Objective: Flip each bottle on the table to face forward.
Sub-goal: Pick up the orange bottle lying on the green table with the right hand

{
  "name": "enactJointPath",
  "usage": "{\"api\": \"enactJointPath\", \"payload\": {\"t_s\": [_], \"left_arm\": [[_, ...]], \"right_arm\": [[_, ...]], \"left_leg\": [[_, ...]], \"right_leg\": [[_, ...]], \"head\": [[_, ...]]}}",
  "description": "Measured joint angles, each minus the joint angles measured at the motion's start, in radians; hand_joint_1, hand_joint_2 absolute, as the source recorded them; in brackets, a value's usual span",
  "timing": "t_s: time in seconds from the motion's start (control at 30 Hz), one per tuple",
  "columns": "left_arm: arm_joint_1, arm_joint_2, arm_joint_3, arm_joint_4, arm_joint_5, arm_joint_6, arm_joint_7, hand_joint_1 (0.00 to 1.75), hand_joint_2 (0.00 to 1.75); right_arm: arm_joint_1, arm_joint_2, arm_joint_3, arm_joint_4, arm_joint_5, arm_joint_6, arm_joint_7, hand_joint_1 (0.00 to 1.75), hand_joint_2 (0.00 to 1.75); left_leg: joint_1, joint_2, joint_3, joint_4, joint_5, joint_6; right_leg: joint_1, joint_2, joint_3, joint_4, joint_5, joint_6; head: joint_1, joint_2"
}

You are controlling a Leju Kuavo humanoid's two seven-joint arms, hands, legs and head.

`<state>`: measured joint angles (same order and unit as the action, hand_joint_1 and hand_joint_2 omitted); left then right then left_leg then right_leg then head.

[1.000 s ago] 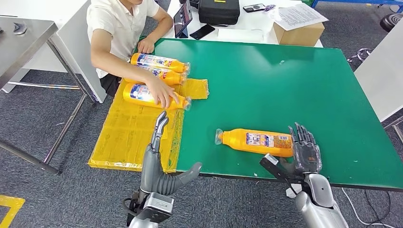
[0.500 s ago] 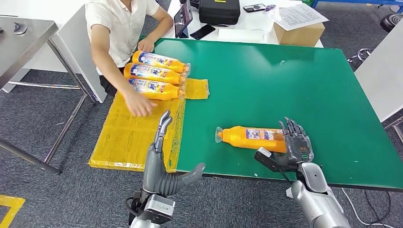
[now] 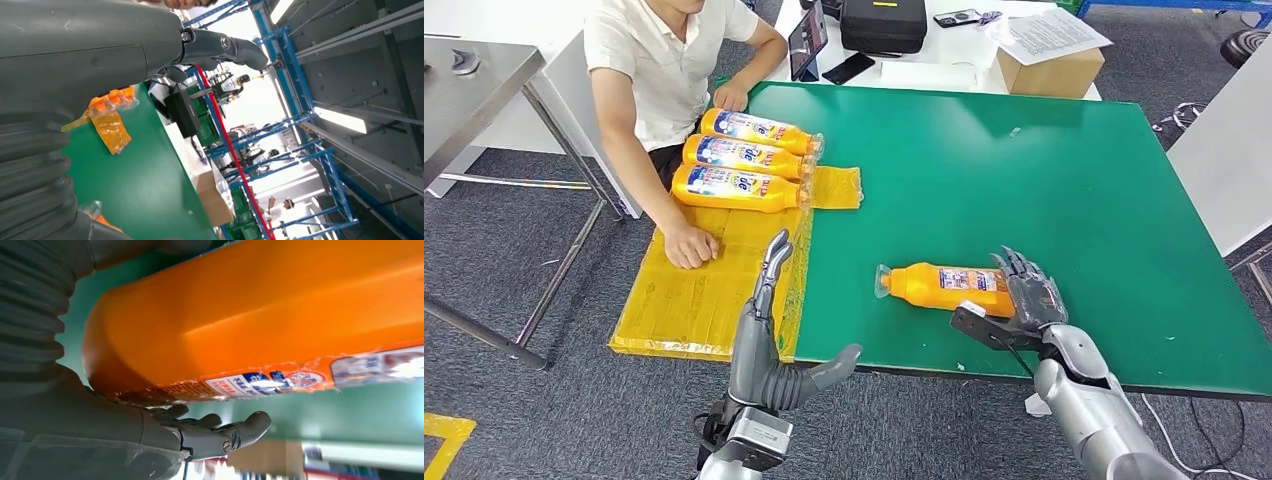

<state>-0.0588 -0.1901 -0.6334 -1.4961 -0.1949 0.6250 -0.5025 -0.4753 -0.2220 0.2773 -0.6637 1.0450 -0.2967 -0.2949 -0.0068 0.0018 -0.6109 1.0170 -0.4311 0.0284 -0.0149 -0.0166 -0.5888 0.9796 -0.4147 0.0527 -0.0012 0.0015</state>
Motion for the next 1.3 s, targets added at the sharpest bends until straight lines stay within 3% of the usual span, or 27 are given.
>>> {"api": "enactJointPath", "payload": {"t_s": [0.33, 0.37, 0.47, 0.5, 0.77, 0.97, 1.17, 1.3], "left_arm": [[-0.015, 0.002, -0.019, 0.002, 0.018, -0.016, 0.002, 0.0, 1.75], [-0.016, 0.002, -0.02, 0.003, 0.018, -0.017, 0.002, 0.0, 1.75], [-0.017, 0.002, -0.022, 0.006, 0.02, -0.02, 0.005, 0.0, 1.75], [-0.018, 0.002, -0.022, 0.008, 0.023, -0.023, 0.007, 0.0, 1.75], [-0.021, 0.002, -0.025, 0.016, 0.047, -0.053, 0.02, 0.0, 1.75], [-0.027, 0.002, -0.026, 0.023, 0.053, -0.064, 0.024, 0.0, 1.75], [-0.031, 0.001, -0.026, 0.027, 0.07, -0.069, 0.019, 0.0, 1.75], [-0.029, 0.0, -0.014, 0.034, 0.231, -0.101, 0.013, 0.0, 1.75]], "right_arm": [[-0.036, -0.014, 0.035, 0.054, -0.122, 0.061, -0.055, 0.0, 1.75], [-0.038, -0.013, 0.038, 0.057, -0.123, 0.062, -0.054, 0.35, 1.75], [-0.044, -0.012, 0.046, 0.065, -0.126, 0.071, -0.053, 1.66, 1.75], [-0.048, -0.013, 0.05, 0.069, -0.127, 0.081, -0.053, 1.75, 1.75], [-0.087, -0.046, 0.088, 0.101, -0.155, 0.189, -0.045, 1.75, 1.75], [-0.088, -0.064, 0.105, 0.107, -0.21, 0.204, -0.108, 1.75, 1.75], [-0.07, -0.065, 0.095, 0.105, -0.325, 0.233, -0.182, 1.75, 1.75], [-0.013, -0.045, 0.033, 0.051, -0.504, 0.298, -0.252, 1.75, 1.75]], "left_leg": [[0.0, 0.002, 0.007, 0.0, -0.001, 0.0], [0.0, 0.002, 0.008, 0.0, -0.001, 0.0], [0.0, 0.003, 0.01, 0.0, -0.001, 0.0], [0.0, 0.003, 0.01, 0.0, -0.001, 0.0], [0.0, 0.006, 0.014, 0.0, -0.001, 0.0], [0.0, 0.005, 0.014, 0.0, -0.001, 0.0], [0.0, 0.006, 0.014, 0.0, -0.002, -0.001], [0.001, 0.006, 0.013, 0.0, -0.002, -0.001]], "right_leg": [[0.0, 0.002, 0.006, 0.0, 0.001, 0.0], [0.0, 0.003, 0.006, 0.0, 0.001, 0.0], [0.0, 0.003, 0.008, 0.0, 0.001, 0.0], [0.0, 0.004, 0.008, 0.0, 0.001, 0.0], [0.0, 0.006, 0.011, -0.001, 0.001, 0.0], [0.0, 0.006, 0.012, -0.001, 0.001, 0.0], [0.0, 0.006, 0.011, -0.001, 0.001, 0.0], [0.001, 0.006, 0.012, 0.0, 0.001, 0.0]], "head": [[0.0, 0.0], [0.0, 0.0], [0.0, 0.0], [0.0, 0.0], [0.0, 0.0], [0.0, 0.0], [0.0, 0.0], [0.001, 0.0]]}}
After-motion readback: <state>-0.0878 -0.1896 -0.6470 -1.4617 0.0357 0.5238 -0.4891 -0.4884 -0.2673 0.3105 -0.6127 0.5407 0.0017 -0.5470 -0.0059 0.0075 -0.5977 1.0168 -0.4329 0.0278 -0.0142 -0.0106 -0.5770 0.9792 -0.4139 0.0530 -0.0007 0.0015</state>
